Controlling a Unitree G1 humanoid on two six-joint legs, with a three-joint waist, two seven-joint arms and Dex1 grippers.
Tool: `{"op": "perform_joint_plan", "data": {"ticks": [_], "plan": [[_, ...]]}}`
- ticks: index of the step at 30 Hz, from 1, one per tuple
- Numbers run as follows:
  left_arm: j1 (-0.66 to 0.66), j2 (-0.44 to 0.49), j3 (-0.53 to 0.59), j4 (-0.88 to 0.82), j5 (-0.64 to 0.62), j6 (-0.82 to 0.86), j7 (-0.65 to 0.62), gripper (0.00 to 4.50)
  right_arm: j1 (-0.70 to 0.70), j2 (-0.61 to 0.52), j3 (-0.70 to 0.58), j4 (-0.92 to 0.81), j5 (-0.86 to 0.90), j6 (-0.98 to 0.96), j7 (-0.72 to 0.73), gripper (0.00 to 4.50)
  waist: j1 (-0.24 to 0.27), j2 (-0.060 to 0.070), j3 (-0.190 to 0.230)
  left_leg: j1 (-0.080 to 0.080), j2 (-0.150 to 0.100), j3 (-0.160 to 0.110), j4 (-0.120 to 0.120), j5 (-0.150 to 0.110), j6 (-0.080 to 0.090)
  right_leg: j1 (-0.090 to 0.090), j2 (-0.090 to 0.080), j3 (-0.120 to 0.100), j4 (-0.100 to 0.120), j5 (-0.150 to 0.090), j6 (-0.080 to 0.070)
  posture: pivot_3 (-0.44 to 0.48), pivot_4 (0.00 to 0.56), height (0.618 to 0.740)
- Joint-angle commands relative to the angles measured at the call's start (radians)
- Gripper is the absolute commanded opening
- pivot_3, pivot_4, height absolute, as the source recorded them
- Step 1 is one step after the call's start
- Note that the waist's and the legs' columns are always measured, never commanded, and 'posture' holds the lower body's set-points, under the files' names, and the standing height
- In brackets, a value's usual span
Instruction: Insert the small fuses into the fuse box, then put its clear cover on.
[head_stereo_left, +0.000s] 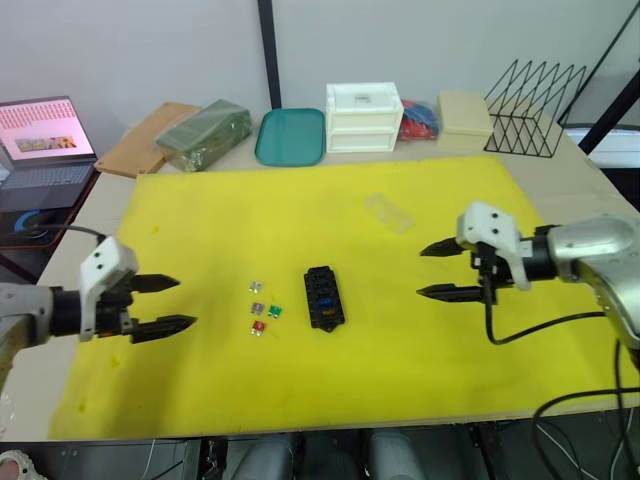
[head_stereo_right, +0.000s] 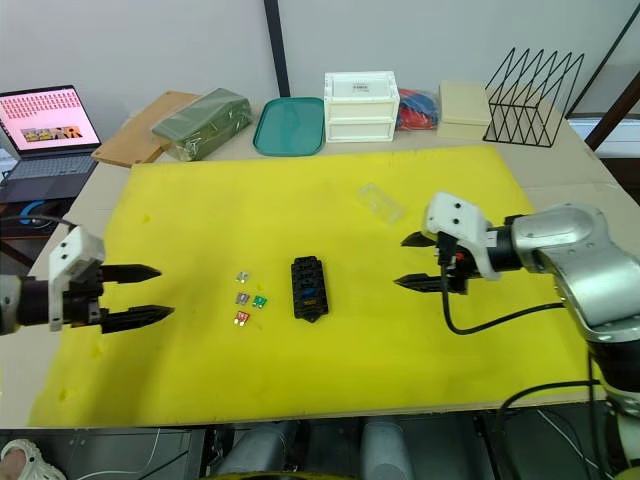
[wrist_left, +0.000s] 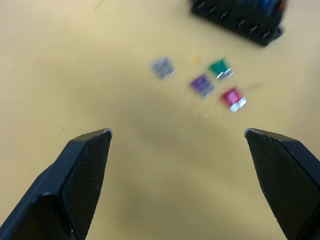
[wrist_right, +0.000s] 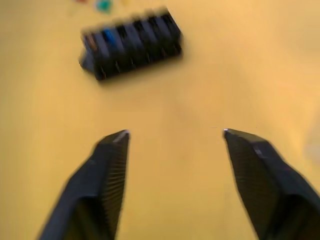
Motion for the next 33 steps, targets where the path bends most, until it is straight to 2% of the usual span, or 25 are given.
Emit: {"op": "perform_joint_plan", "data": {"ticks": [1,5,8,17,22,28,32,33], "plan": [[0.024,0.03,0.068,0.045,0.021,-0.039,-0.017,4.5,0.048,-0.056,-0.082,0.002,-0.002,-0.042,-0.001,4.46,0.002,0.0,0.0,0.0,0.0,0.0,0.0,0.0,0.0,0.0,0.0,0.0,0.0,0.0,0.0,0.0,0.15,0.74],[0.05,0.04,0.074,0.076,0.037,-0.066,-0.034,4.5,0.146,-0.108,-0.112,0.028,-0.035,-0.109,0.0,4.46,0.008,0.0,0.0,0.0,0.0,0.0,0.0,0.0,0.001,0.001,0.0,0.0,-0.002,0.0,0.0,0.0,0.15,0.74],[0.042,0.035,0.061,0.074,0.033,-0.068,-0.035,4.5,0.16,-0.109,-0.114,0.022,-0.025,-0.122,-0.006,4.46,0.005,0.001,0.0,0.0,0.0,0.0,0.0,0.0,0.001,0.001,0.0,0.0,-0.002,0.0,0.0,0.0,0.15,0.74],[-0.025,-0.003,-0.048,0.008,-0.064,0.029,-0.067,4.5,-0.006,-0.032,-0.026,-0.078,0.064,-0.05,-0.027,4.46,-0.001,0.001,0.001,0.0,0.001,0.0,-0.001,0.0,0.0,0.001,0.0,0.0,-0.002,0.0,0.0,0.0,0.15,0.74],[-0.075,-0.052,-0.096,-0.018,-0.213,0.214,-0.061,4.5,-0.127,0.038,0.075,-0.14,0.096,-0.02,-0.021,4.46,0.001,0.001,0.001,0.0,0.001,0.0,0.0,0.0,0.001,0.001,0.0,0.0,-0.002,0.0,0.0,0.0,0.15,0.74],[-0.134,-0.12,-0.138,0.038,-0.35,0.449,-0.004,4.5,-0.234,0.092,0.154,-0.18,0.125,0.009,-0.004,4.46,0.0,0.001,0.001,0.0,0.001,0.0,0.0,0.0,0.0,0.001,0.0,0.0,-0.001,0.0,0.0,0.0,0.15,0.74],[-0.181,-0.176,-0.167,0.088,-0.383,0.556,0.067,3.61,-0.268,0.107,0.196,-0.166,0.104,-0.01,0.001,4.5,0.001,0.0,0.0,0.0,0.0,0.0,0.001,0.0,0.001,0.001,0.0,0.0,-0.001,0.0,0.0,0.0,0.15,0.74],[-0.196,-0.193,-0.165,0.105,-0.394,0.586,0.087,3.61,-0.274,0.11,0.204,-0.163,0.1,-0.012,-0.001,4.5,0.001,0.0,0.0,0.0,0.0,0.0,0.001,0.0,0.0,0.001,0.0,0.0,-0.001,0.0,0.0,0.0,0.15,0.74]]}}
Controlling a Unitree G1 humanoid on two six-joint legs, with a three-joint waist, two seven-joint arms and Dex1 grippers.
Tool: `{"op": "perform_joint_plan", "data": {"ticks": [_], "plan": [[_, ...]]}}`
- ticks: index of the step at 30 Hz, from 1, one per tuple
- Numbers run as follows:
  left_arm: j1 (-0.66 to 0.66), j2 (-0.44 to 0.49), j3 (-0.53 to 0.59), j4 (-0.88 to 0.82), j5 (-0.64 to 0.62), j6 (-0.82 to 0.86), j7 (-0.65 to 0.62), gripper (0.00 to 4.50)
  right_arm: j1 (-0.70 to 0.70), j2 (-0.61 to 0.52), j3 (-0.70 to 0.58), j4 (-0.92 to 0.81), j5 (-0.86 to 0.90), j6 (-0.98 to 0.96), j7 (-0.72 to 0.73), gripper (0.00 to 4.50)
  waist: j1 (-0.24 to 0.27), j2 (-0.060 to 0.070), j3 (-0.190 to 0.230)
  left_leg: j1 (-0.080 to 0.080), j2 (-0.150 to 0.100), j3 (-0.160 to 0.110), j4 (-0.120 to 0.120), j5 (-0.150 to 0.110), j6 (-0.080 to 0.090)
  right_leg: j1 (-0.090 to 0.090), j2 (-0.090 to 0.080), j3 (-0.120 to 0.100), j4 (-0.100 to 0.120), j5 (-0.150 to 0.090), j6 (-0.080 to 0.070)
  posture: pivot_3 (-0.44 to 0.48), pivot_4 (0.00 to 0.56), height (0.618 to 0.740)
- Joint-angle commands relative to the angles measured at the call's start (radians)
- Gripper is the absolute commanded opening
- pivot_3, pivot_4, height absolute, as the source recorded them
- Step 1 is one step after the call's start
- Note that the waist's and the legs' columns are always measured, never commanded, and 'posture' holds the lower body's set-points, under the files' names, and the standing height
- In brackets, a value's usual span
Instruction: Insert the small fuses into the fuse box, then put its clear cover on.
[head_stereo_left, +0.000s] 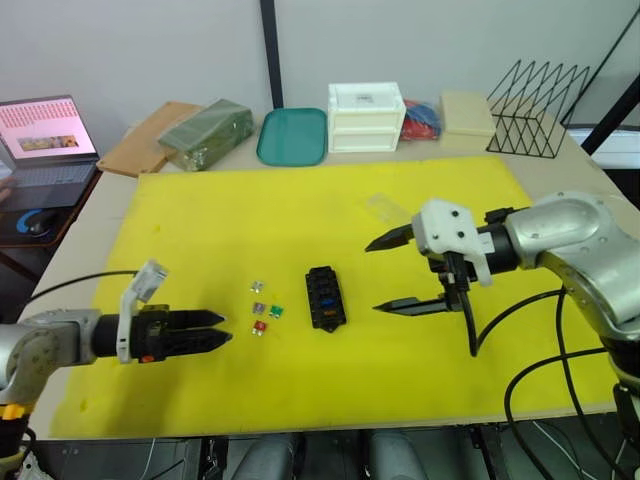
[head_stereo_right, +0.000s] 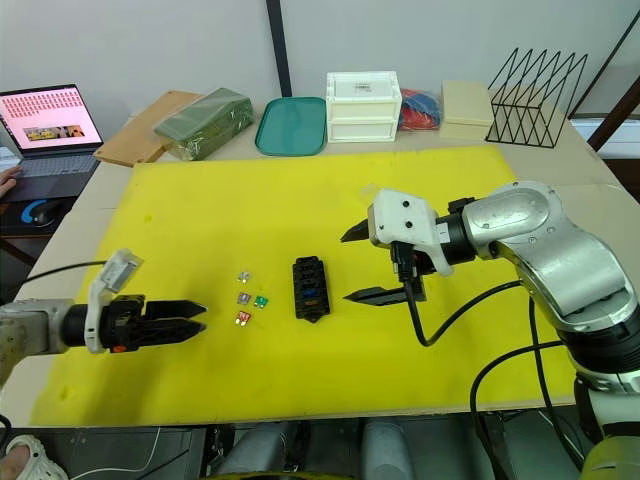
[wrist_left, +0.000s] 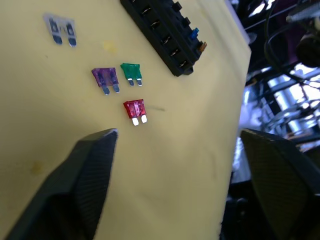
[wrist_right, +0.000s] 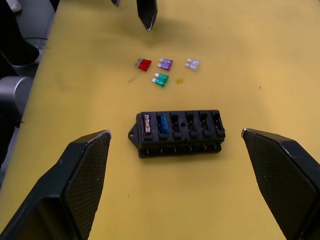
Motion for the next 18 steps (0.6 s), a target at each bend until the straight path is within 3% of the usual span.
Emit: {"op": "perform_joint_plan", "data": {"ticks": [1,9,18], "plan": [[-0.046,-0.031,0.006,0.038,-0.05,0.091,0.06,3.61,-0.032,0.011,0.01,-0.007,-0.015,-0.015,0.0,4.5,0.0,0.0,0.0,0.0,0.0,0.0,0.0,0.0,0.0,0.0,0.0,0.0,0.0,0.0,0.0,0.0,0.15,0.74],[-0.102,-0.099,-0.008,0.107,-0.066,0.213,0.158,3.61,-0.054,0.02,0.023,-0.01,-0.023,0.002,-0.012,4.5,-0.001,0.0,0.0,0.0,0.0,0.0,0.0,0.0,0.0,0.0,0.0,0.0,0.001,0.0,0.0,0.0,0.15,0.74],[-0.12,-0.179,-0.038,0.1,-0.061,0.235,0.219,3.61,-0.046,0.021,0.039,-0.016,-0.055,-0.009,-0.02,4.5,0.003,0.0,0.0,0.0,-0.001,0.0,0.001,0.0,0.0,0.0,-0.001,0.0,0.001,0.0,0.0,0.0,0.15,0.74]]}}
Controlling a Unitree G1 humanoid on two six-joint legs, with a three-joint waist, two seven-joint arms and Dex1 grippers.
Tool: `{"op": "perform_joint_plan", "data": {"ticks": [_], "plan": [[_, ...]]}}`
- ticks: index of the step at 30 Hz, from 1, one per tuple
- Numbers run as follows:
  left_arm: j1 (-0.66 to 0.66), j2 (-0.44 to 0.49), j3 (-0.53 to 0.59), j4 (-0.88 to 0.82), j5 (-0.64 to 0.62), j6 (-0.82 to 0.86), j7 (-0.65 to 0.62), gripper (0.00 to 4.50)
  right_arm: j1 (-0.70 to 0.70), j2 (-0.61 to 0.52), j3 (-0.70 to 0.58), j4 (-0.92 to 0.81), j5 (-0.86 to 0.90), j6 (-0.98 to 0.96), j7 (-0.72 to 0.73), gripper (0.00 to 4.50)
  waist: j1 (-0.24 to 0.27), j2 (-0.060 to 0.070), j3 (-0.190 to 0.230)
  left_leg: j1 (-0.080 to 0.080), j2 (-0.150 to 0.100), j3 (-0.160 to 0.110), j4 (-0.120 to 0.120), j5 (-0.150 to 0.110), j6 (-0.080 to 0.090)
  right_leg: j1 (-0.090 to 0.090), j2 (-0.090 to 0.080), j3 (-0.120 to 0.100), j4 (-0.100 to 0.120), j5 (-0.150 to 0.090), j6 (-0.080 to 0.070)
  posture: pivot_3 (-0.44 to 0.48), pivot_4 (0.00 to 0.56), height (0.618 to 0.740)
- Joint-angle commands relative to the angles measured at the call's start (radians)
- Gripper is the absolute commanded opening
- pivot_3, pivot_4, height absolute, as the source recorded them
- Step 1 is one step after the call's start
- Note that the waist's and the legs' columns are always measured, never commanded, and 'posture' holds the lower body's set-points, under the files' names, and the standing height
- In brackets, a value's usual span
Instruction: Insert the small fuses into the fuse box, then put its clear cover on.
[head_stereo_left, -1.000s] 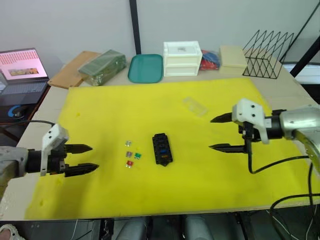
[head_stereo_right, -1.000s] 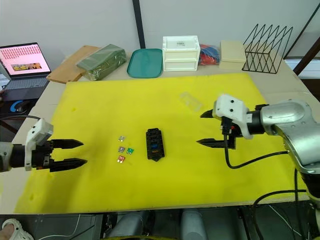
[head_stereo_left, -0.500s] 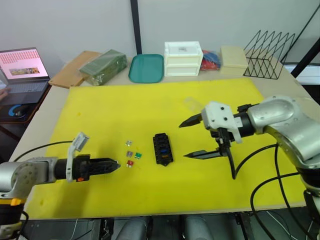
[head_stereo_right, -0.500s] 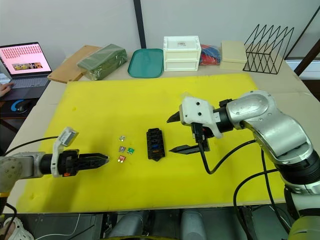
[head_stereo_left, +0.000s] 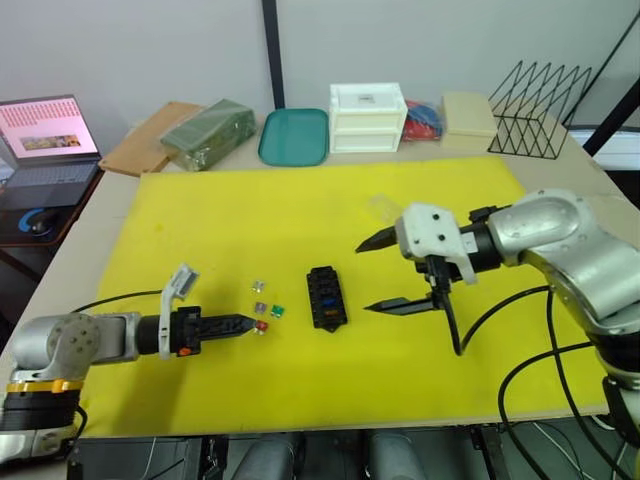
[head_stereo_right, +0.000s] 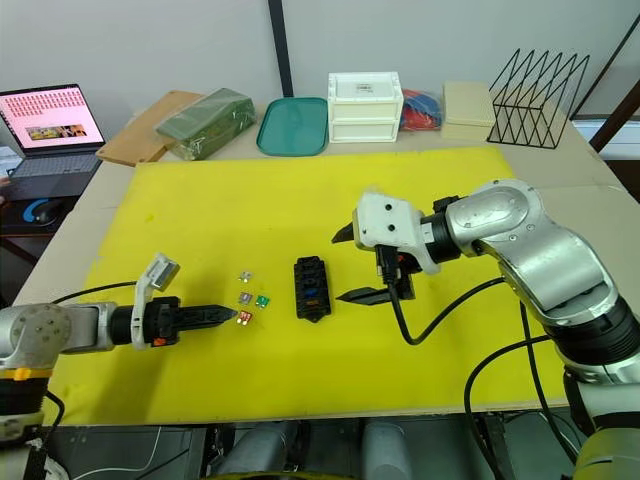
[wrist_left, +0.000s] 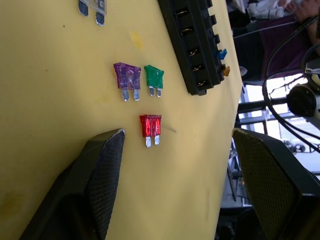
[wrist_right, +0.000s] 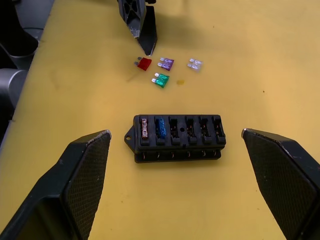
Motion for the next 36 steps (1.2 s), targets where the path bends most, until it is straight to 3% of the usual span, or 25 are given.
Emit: {"op": "perform_joint_plan", "data": {"ticks": [1,21,24,26,36], "plan": [[-0.003,-0.023,-0.03,-0.01,-0.004,0.015,0.021,3.61,-0.017,0.005,-0.011,-0.026,-0.001,-0.003,-0.007,4.5,0.001,0.0,0.0,0.0,0.0,0.0,0.0,0.0,0.0,0.0,0.0,0.0,0.0,0.0,0.0,0.0,0.15,0.74],[-0.017,-0.089,-0.122,-0.006,0.034,0.002,0.044,3.61,-0.008,0.0,0.0,-0.046,-0.013,0.013,-0.03,4.5,0.022,0.0,-0.001,0.001,-0.001,0.0,0.001,0.0,0.0,0.002,-0.001,0.0,0.0,0.0,0.0,0.0,0.15,0.74],[-0.016,-0.086,-0.123,0.005,0.047,-0.007,0.039,2.97,-0.011,0.002,0.004,-0.045,-0.017,0.015,-0.032,4.5,0.021,0.0,-0.001,0.001,-0.001,0.0,0.001,0.0,0.0,0.002,-0.001,0.0,0.0,0.0,0.0,0.0,0.15,0.74],[-0.015,-0.081,-0.125,0.015,0.058,-0.015,0.035,2.32,-0.013,0.003,0.007,-0.044,-0.021,0.012,-0.033,4.5,0.02,0.0,-0.001,0.001,-0.001,0.0,0.001,0.0,0.0,0.002,-0.001,0.0,0.0,0.0,0.0,0.0,0.15,0.74],[-0.009,-0.06,-0.14,0.03,0.091,-0.046,0.017,2.32,-0.018,0.004,0.017,-0.041,-0.038,0.004,-0.029,4.5,0.02,0.0,-0.001,0.001,-0.001,0.0,0.001,0.0,0.0,0.002,-0.001,0.0,0.0,0.0,0.0,0.0,0.15,0.74]]}}
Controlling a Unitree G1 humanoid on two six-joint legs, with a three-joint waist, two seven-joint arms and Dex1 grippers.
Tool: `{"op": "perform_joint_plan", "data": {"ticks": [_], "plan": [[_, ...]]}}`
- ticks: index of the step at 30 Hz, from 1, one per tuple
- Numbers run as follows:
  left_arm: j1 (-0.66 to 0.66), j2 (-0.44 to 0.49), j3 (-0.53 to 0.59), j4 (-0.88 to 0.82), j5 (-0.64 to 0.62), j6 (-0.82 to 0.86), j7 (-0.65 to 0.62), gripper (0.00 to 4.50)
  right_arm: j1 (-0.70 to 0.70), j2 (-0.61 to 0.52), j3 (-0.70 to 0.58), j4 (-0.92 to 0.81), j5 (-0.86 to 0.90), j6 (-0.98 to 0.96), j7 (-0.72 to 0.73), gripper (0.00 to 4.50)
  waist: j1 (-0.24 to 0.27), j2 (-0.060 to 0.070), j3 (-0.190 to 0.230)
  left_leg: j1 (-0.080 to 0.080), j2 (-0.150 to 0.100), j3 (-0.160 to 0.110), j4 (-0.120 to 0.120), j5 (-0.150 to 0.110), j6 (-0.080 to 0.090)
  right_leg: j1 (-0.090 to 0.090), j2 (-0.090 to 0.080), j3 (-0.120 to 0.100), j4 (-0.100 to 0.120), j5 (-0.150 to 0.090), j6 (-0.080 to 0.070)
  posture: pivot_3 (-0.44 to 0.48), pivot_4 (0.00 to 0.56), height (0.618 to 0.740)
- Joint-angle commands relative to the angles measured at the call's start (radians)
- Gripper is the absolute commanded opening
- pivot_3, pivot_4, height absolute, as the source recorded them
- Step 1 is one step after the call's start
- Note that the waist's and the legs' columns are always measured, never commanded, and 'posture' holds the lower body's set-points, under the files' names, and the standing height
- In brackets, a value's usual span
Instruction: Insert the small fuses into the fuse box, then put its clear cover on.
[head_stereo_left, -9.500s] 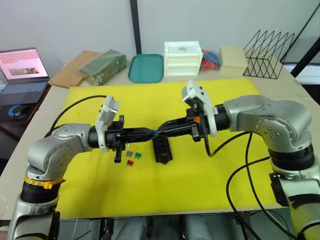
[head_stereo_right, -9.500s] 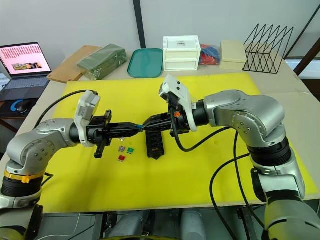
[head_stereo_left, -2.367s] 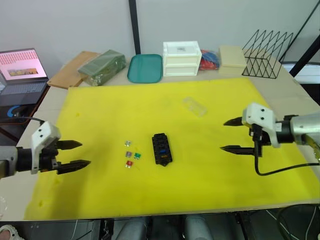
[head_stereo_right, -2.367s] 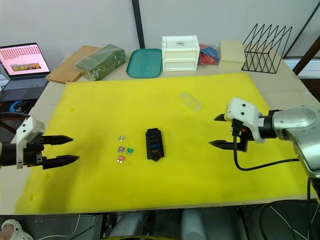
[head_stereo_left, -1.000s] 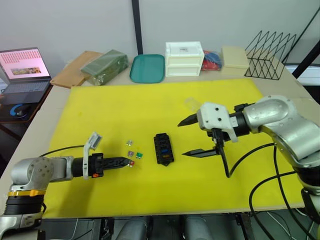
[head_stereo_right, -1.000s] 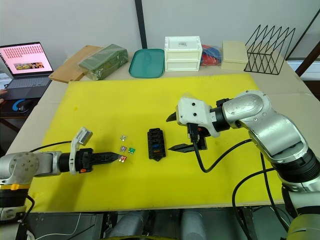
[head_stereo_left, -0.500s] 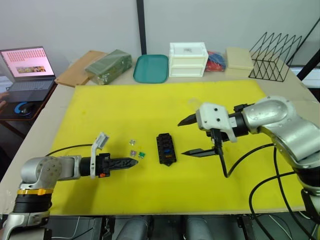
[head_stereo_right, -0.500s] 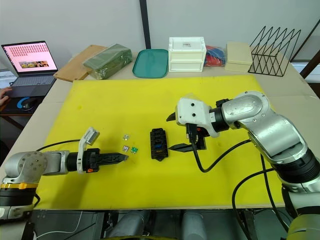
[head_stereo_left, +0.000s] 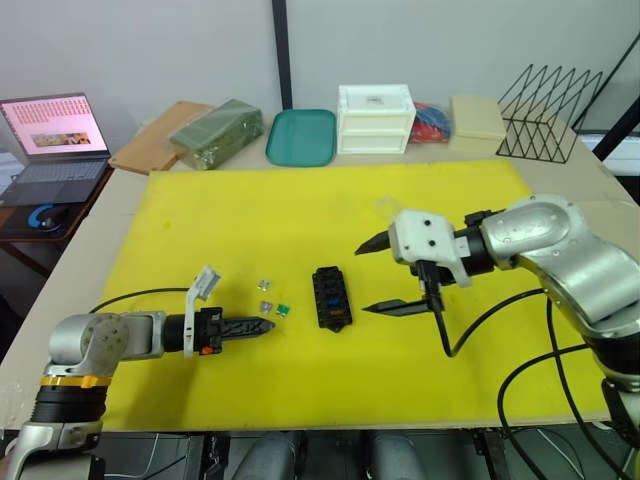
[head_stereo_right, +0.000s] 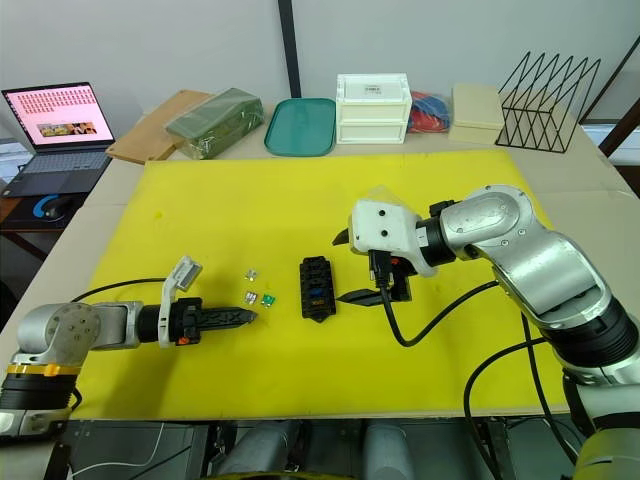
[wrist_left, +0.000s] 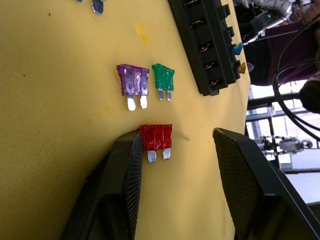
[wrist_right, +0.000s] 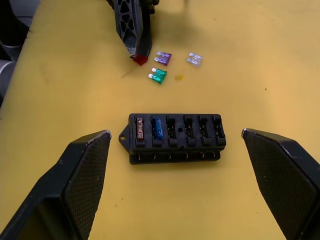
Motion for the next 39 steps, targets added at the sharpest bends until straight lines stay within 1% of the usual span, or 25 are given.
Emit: {"op": "perform_joint_plan", "data": {"ticks": [1,2,4,6,18,21,29,32,34,36,39], "plan": [[0.025,0.008,-0.05,0.023,0.026,0.004,-0.001,2.32,-0.02,0.003,-0.013,-0.028,-0.003,-0.011,0.0,4.5,0.0,0.0,0.0,0.0,0.0,0.0,0.0,0.0,0.0,0.0,0.0,0.0,0.0,0.0,0.0,0.0,0.15,0.74],[0.026,0.011,-0.05,0.025,0.029,0.001,-0.003,1.93,-0.02,0.003,-0.013,-0.028,-0.004,-0.012,0.001,4.5,-0.001,0.0,0.0,0.0,0.0,0.0,0.0,0.0,0.0,0.0,0.0,0.0,0.0,0.0,0.0,0.0,0.15,0.74],[0.029,0.016,-0.05,0.027,0.031,-0.003,-0.008,1.34,-0.018,0.002,-0.014,-0.03,-0.004,-0.012,0.0,4.5,-0.002,0.0,0.0,0.0,0.0,0.0,0.0,0.0,0.0,0.0,0.0,0.0,0.0,0.0,0.0,0.0,0.15,0.74],[0.033,0.021,-0.05,0.024,0.03,-0.005,-0.017,0.65,-0.016,0.003,-0.015,-0.031,-0.005,-0.014,0.001,4.5,-0.003,0.0,0.0,0.0,0.0,0.0,0.0,0.0,0.0,0.0,0.0,0.0,0.0,0.0,0.0,0.0,0.15,0.74],[0.052,0.04,-0.053,0.019,0.038,-0.014,-0.037,0.65,-0.003,0.006,-0.011,-0.027,-0.016,-0.028,-0.003,4.5,-0.008,0.0,0.0,0.0,0.001,0.0,-0.001,0.0,0.0,0.0,0.001,0.0,0.0,0.0,0.0,0.0,0.15,0.74],[0.053,0.037,-0.049,0.02,0.038,-0.019,-0.032,0.07,0.001,0.008,-0.01,-0.026,-0.019,-0.032,-0.002,4.5,-0.008,0.0,0.0,0.0,0.001,0.0,-0.001,0.0,0.0,-0.001,0.001,0.0,0.0,0.0,0.0,0.0,0.15,0.74],[0.076,0.046,-0.061,-0.026,0.06,-0.122,-0.065,0.03,-0.005,0.008,-0.007,-0.012,-0.017,-0.018,0.005,4.5,-0.007,0.0,0.0,0.0,0.001,0.0,-0.001,0.0,0.0,0.0,0.001,0.0,0.0,0.0,0.0,0.0,0.15,0.74],[0.103,0.051,-0.038,-0.111,0.084,-0.29,-0.135,0.03,-0.033,0.03,-0.033,-0.001,0.053,0.097,-0.005,4.5,-0.006,0.0,0.0,0.0,0.001,0.0,-0.001,0.0,0.0,0.0,0.0,0.0,0.0,0.0,0.0,0.0,0.15,0.74],[0.102,0.053,-0.016,-0.166,0.086,-0.366,-0.162,0.03,-0.059,0.047,-0.056,0.004,0.111,0.184,-0.014,4.5,-0.005,0.0,0.0,0.0,0.001,0.0,-0.001,0.0,0.0,0.0,0.001,0.0,0.0,0.0,0.0,0.0,0.15,0.74],[0.094,0.053,-0.002,-0.214,0.095,-0.431,-0.17,0.03,-0.085,0.065,-0.079,0.006,0.168,0.265,-0.024,4.5,-0.002,0.0,0.0,0.0,0.001,0.0,-0.001,0.0,0.0,0.0,0.0,0.0,0.0,0.0,0.0,0.0,0.15,0.74],[0.052,0.051,0.028,-0.285,0.065,-0.477,-0.167,0.03,-0.134,0.111,-0.132,0.02,0.285,0.417,-0.059,4.5,0.001,-0.001,0.001,0.0,0.001,0.0,-0.001,0.0,0.0,0.0,0.0,0.0,-0.001,0.0,0.0,0.0,0.15,0.74]]}}
